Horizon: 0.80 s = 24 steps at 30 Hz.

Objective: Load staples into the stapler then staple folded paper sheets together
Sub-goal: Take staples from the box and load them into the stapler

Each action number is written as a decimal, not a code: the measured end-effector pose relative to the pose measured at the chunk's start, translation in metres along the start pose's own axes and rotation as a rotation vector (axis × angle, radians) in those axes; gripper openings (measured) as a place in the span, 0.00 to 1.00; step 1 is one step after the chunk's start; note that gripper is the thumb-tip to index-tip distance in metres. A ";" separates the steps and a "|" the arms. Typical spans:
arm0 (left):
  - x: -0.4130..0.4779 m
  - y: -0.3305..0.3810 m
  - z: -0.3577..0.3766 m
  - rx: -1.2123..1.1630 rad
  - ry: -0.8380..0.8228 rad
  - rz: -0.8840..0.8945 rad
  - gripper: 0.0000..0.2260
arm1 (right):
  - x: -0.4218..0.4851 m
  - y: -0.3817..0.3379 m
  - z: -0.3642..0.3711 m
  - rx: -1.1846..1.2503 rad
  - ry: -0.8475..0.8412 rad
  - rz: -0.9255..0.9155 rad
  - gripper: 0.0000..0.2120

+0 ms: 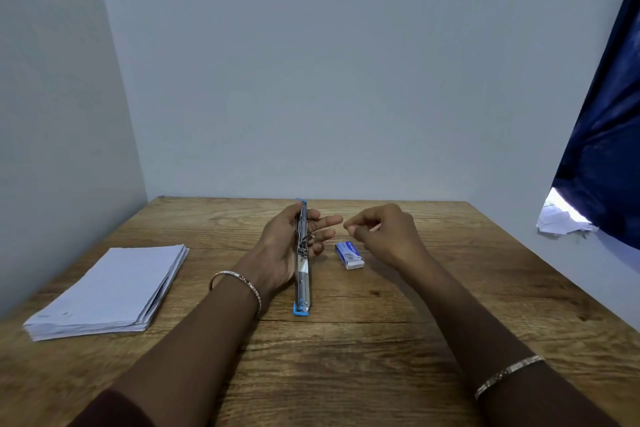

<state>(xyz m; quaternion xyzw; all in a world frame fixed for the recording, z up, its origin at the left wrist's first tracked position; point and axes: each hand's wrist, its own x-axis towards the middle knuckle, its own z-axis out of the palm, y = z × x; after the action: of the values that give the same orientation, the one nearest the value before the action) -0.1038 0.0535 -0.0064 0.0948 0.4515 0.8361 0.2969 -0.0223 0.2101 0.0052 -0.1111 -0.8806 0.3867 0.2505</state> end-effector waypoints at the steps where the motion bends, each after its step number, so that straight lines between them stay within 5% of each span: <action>1: 0.000 0.000 0.000 0.002 0.006 0.003 0.17 | 0.001 -0.003 -0.001 0.043 0.031 -0.068 0.05; 8: 0.002 -0.006 0.000 -0.019 0.054 -0.002 0.17 | -0.008 -0.015 0.009 0.171 0.079 -0.324 0.05; 15: -0.007 -0.010 0.011 -0.052 -0.028 -0.047 0.22 | -0.013 -0.012 0.017 0.277 0.008 -0.295 0.06; 24: -0.008 -0.014 0.014 -0.090 -0.046 -0.049 0.16 | -0.011 -0.012 0.015 0.267 -0.071 -0.247 0.06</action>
<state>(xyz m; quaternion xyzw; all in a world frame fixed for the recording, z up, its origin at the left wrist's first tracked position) -0.0853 0.0643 -0.0091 0.0891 0.4086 0.8457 0.3316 -0.0207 0.1882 0.0015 0.0457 -0.8365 0.4703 0.2774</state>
